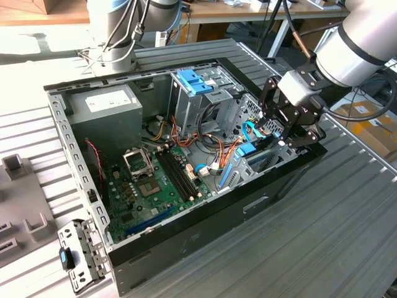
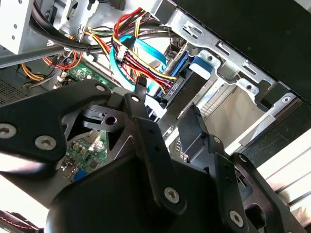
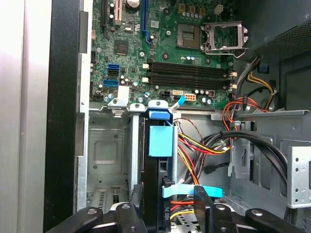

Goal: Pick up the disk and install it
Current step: 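Insert the second disk wire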

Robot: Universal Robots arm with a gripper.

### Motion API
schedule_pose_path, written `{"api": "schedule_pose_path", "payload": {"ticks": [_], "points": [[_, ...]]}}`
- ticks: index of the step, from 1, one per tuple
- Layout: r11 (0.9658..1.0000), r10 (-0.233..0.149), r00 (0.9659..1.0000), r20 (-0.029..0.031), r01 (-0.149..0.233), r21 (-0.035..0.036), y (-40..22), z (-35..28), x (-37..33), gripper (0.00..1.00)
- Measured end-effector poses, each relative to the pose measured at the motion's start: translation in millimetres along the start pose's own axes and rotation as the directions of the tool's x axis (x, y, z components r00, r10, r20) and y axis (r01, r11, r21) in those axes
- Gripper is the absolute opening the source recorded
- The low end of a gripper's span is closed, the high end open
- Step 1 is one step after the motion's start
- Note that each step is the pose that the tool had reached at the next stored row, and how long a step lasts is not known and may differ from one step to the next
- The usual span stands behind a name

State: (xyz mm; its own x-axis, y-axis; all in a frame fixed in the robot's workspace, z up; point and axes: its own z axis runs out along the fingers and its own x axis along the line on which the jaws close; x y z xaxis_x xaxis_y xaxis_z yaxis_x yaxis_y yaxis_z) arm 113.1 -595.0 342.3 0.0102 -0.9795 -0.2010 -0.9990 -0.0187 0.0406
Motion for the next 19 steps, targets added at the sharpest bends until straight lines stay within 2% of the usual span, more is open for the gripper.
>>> {"api": "schedule_pose_path", "payload": {"ticks": [1, 5, 6, 8, 13, 14, 15, 16, 17, 19], "points": [[1.0000, 0.000, 1.0000, 0.0000, 0.000, 0.0000, 0.1, -2.1, -0.5, 0.53], [1.0000, 0.000, 1.0000, 0.0042, 0.000, 0.0000, 0.8, -18.9, -3.9, 0.53], [1.0000, 0.000, 1.0000, 0.0044, 0.000, 0.0001, 0.9, -21.0, -4.7, 0.53], [1.0000, 0.000, 1.0000, 0.0048, 0.000, 0.0000, 0.8, -20.8, -5.4, 0.52], [1.0000, 0.000, 1.0000, 0.0062, 0.000, -0.0019, 0.8, -18.9, -5.1, 0.21], [1.0000, 0.000, 1.0000, 0.0066, 0.000, -0.0022, 0.8, -18.5, -5.0, 0.21], [1.0000, 0.000, 1.0000, 0.0072, 0.000, -0.0025, 0.8, -18.0, -4.9, 0.15], [1.0000, 0.000, 1.0000, 0.0072, 0.000, -0.0027, 0.8, -17.7, -4.8, 0.15], [1.0000, 0.000, 1.0000, 0.0074, 0.000, -0.0028, 0.7, -17.3, -4.8, 0.11], [1.0000, 0.000, 1.0000, 0.0075, 0.000, -0.0030, 0.7, -16.8, -4.7, 0.11]]}}
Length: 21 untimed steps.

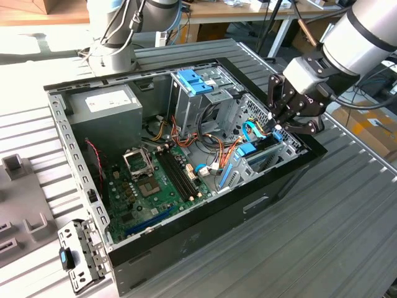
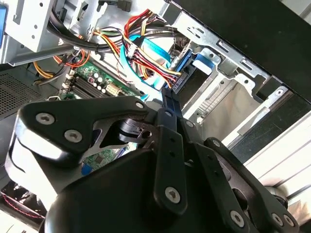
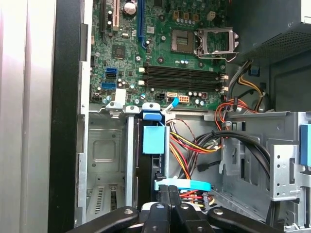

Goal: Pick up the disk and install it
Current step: 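Insert the second disk wire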

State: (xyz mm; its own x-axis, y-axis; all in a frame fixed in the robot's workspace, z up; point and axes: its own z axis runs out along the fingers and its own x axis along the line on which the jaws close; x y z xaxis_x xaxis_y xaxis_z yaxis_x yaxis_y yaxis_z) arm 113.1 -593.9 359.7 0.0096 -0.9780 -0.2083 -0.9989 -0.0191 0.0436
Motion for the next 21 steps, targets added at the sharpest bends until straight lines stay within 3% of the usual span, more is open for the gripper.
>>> {"api": "schedule_pose_path", "payload": {"ticks": [4, 8, 13, 16, 21], "points": [[1.0000, 0.000, 1.0000, 0.0008, 0.000, 0.0000, -0.1, 2.7, 0.6, 0.11], [1.0000, 0.000, 1.0000, 0.0008, 0.000, -0.0012, -0.6, 13.3, 2.8, 0.11], [1.0000, 0.000, 1.0000, 0.0007, 0.000, -0.0016, -0.9, 19.5, 4.2, 0.11], [1.0000, 0.000, 1.0000, 0.0038, 0.000, -0.0014, -0.7, 15.6, 3.3, 0.11], [1.0000, 0.000, 1.0000, 0.0027, 0.000, -0.0015, -0.5, 1.5, 0.3, 0.11]]}}
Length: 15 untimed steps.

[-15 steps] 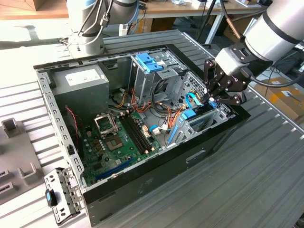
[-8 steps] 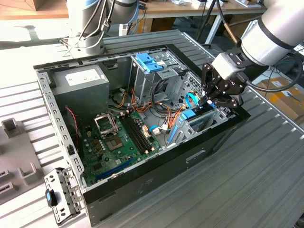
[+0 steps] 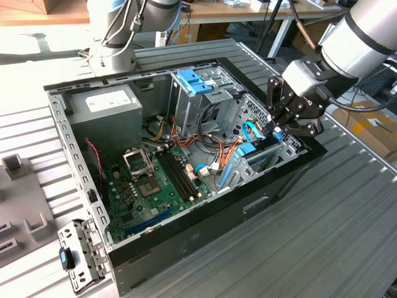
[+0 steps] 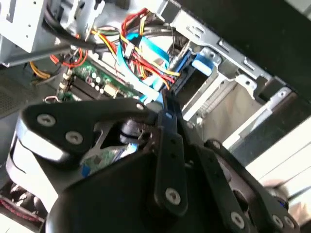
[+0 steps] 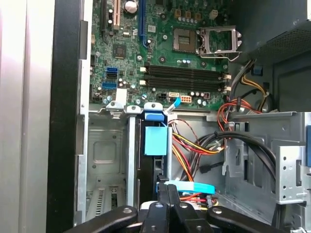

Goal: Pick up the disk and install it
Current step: 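Insert the second disk wire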

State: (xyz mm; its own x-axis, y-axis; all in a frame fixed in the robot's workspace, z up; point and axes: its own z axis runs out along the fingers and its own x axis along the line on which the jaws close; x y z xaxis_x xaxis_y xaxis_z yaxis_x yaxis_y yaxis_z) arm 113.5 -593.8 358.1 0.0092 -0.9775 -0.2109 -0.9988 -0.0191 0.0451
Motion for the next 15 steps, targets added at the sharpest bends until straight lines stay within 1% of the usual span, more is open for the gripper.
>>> {"api": "schedule_pose_path", "payload": {"ticks": [4, 6, 8, 10, 12, 13, 15], "points": [[1.0000, 0.000, 1.0000, 0.0012, 0.000, 0.0000, -1.3, -12.7, -2.7, 0.11], [1.0000, 0.000, 1.0000, 0.0019, 0.000, 0.0000, -2.5, -17.2, -3.6, 0.11], [1.0000, 0.000, 1.0000, 0.0029, 0.000, 0.0000, -6.6, -22.6, -4.7, 0.11], [1.0000, 0.000, 1.0000, 0.0035, 0.000, -0.0001, -9.8, -23.9, -4.9, 0.11], [1.0000, 0.000, 1.0000, 0.0048, 0.000, -0.0010, -19.1, -25.9, -5.2, 0.11], [1.0000, 0.000, 1.0000, 0.0052, 0.000, -0.0013, -21.1, -26.1, -5.2, 0.11], [1.0000, 0.000, 1.0000, 0.0051, 0.000, -0.0014, -23.0, -26.2, -5.2, 0.11]]}}
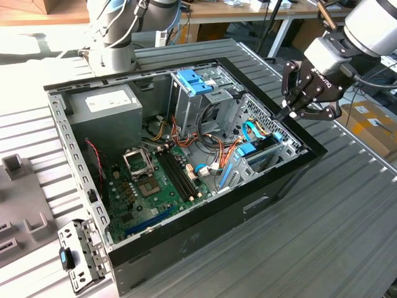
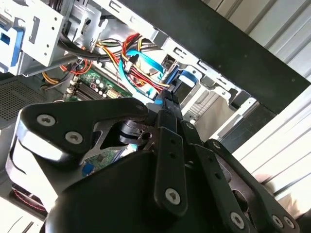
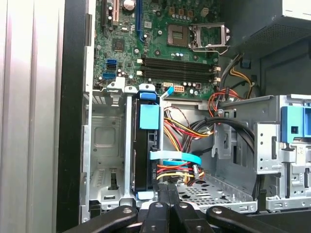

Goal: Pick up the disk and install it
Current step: 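Insert the second disk wire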

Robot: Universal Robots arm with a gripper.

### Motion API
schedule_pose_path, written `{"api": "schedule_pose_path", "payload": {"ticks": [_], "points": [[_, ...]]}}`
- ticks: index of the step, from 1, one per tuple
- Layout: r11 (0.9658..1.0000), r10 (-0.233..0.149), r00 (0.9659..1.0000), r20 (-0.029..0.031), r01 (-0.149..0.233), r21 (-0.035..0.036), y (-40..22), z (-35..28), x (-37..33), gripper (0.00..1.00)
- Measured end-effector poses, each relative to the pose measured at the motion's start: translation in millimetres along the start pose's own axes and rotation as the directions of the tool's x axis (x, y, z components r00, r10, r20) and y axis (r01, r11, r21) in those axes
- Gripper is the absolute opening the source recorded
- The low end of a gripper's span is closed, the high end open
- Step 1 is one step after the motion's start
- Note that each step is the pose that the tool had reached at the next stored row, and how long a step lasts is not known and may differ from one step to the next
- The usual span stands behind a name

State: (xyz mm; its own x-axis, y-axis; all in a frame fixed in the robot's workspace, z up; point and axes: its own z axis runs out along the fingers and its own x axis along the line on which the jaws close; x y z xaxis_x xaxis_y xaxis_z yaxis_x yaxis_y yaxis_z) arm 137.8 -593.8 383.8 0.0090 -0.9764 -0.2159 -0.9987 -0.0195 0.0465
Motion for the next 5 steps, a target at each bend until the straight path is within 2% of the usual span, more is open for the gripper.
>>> {"api": "schedule_pose_path", "payload": {"ticks": [5], "points": [[1.0000, 0.000, 1.0000, 0.0000, 0.000, 0.0001, -0.6, 0.0, 0.1, 0.11]]}}
